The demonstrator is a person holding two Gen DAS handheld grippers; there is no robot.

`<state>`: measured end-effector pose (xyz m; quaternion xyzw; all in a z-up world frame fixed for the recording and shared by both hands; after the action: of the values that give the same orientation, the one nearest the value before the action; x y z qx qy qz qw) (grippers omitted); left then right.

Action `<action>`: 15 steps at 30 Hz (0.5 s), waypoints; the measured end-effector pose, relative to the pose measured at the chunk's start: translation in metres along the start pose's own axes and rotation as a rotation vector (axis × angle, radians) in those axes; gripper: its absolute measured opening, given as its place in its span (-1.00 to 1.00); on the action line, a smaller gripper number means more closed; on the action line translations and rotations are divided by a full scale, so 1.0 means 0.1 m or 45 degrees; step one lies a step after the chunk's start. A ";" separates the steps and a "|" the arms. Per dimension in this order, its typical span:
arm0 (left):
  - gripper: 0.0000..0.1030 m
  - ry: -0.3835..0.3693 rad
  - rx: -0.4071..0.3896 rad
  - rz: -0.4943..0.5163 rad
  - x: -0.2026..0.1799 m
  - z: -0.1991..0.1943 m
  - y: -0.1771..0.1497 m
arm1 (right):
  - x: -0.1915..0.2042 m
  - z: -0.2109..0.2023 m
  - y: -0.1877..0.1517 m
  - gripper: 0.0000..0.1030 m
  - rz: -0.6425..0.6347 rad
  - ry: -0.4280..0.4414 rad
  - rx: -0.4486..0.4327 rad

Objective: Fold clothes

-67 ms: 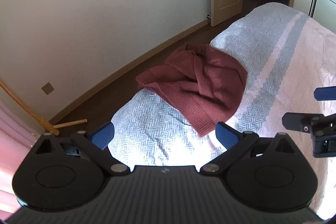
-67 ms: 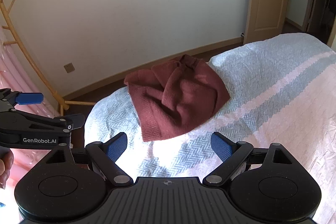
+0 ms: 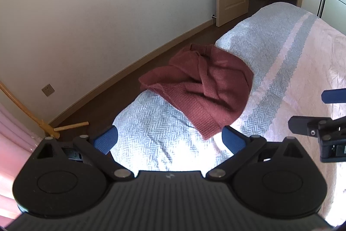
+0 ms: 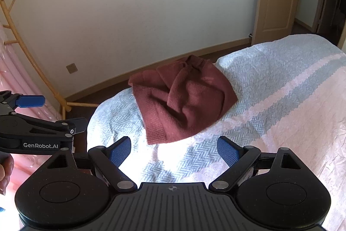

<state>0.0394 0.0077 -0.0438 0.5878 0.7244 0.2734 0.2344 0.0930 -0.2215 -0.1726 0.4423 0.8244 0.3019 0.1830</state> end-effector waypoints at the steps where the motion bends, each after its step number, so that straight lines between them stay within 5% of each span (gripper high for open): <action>1: 0.96 0.005 0.000 0.001 0.00 0.00 0.00 | -0.01 0.00 0.00 0.73 -0.007 -0.007 -0.002; 15: 0.95 0.003 0.050 -0.029 0.05 0.00 -0.10 | 0.10 0.04 -0.08 0.73 -0.024 -0.005 0.009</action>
<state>0.0312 0.0112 -0.0506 0.5836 0.7366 0.2572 0.2250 0.0850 -0.2148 -0.1811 0.4357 0.8292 0.2966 0.1859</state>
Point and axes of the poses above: each gripper's, at about its wrist camera, not at the fingertips, and z roughly the way its jaws point, x to its left, y to its top, the point moved 6 cm from there along z, roughly the way its jaws point, and after that the axes turned 15 degrees about -z, right-handed, at the moved point
